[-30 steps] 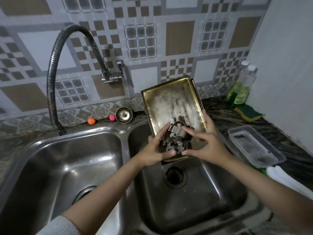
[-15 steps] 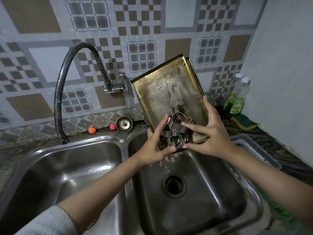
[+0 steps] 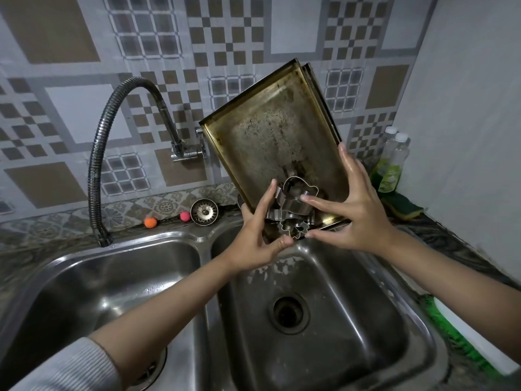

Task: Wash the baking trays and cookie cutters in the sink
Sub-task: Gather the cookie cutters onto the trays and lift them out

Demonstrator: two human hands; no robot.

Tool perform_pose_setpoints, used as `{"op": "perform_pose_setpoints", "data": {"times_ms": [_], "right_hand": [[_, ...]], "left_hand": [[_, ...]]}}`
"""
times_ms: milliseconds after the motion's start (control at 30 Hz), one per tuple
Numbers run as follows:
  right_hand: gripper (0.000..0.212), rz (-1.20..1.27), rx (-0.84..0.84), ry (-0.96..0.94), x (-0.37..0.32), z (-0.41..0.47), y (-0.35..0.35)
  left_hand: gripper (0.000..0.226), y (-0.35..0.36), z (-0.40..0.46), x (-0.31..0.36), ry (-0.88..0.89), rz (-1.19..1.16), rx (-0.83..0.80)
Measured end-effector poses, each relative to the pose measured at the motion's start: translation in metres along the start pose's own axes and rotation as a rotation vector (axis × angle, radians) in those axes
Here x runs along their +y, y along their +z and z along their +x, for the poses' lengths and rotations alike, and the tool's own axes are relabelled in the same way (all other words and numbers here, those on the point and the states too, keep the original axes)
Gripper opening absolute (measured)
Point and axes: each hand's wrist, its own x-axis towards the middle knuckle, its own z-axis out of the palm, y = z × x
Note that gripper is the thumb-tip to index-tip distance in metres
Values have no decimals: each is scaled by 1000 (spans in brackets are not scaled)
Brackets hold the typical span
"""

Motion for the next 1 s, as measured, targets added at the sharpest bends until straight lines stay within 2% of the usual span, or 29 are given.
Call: {"op": "perform_pose_setpoints", "data": {"times_ms": [400, 1000], "right_hand": [[55, -76, -32, -72, -8, 16, -10], [57, -120, -51, -75, -18, 21, -29]], "left_hand": [[99, -7, -2, 8, 32, 1, 22], [96, -14, -4, 24, 21, 10, 52]]}}
